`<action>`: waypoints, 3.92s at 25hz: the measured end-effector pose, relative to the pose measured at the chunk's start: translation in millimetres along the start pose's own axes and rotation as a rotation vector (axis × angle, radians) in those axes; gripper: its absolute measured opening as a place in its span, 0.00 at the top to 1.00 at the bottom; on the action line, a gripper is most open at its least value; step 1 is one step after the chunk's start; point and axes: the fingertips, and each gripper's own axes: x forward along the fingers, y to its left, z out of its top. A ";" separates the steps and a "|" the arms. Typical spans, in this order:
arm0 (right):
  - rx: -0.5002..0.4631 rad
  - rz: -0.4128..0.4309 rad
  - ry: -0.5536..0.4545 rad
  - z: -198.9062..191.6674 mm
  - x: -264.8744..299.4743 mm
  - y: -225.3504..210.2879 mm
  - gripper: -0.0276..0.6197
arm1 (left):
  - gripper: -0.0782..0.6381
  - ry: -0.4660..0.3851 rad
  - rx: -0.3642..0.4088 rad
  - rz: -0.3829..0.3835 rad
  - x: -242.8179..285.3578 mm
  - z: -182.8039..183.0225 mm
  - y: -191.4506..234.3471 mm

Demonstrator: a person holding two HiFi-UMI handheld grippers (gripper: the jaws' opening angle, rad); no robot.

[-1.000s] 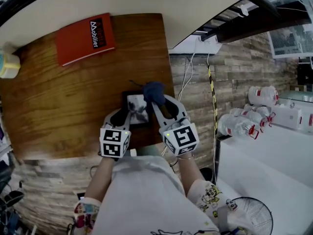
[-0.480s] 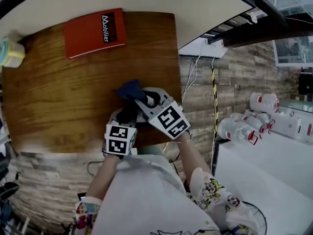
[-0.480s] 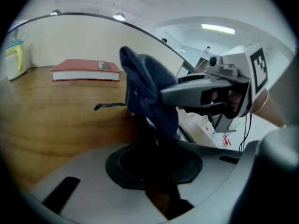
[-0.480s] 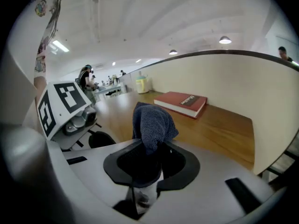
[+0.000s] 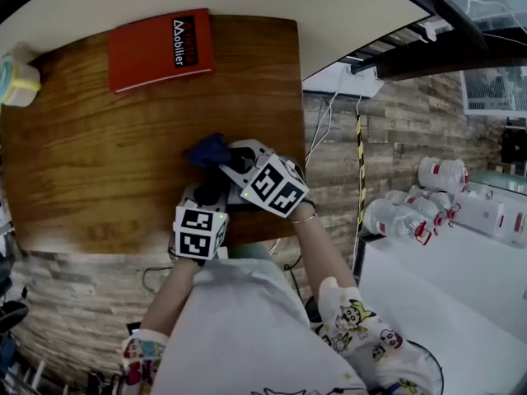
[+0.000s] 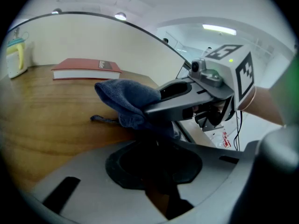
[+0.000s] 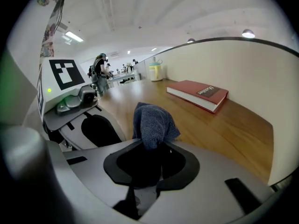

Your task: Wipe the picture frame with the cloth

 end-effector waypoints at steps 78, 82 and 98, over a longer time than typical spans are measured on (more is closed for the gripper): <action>0.454 -0.197 -0.015 -50.6 -39.7 26.0 0.85 | 0.79 0.004 -0.060 0.047 2.7 -3.9 0.4; 0.424 -0.200 0.033 -52.0 -35.2 23.7 0.85 | 0.79 0.014 -0.074 0.034 3.5 -4.3 1.5; 0.438 -0.327 0.112 -74.0 -64.0 15.0 0.85 | 0.79 0.025 -0.087 0.026 3.2 -4.7 2.3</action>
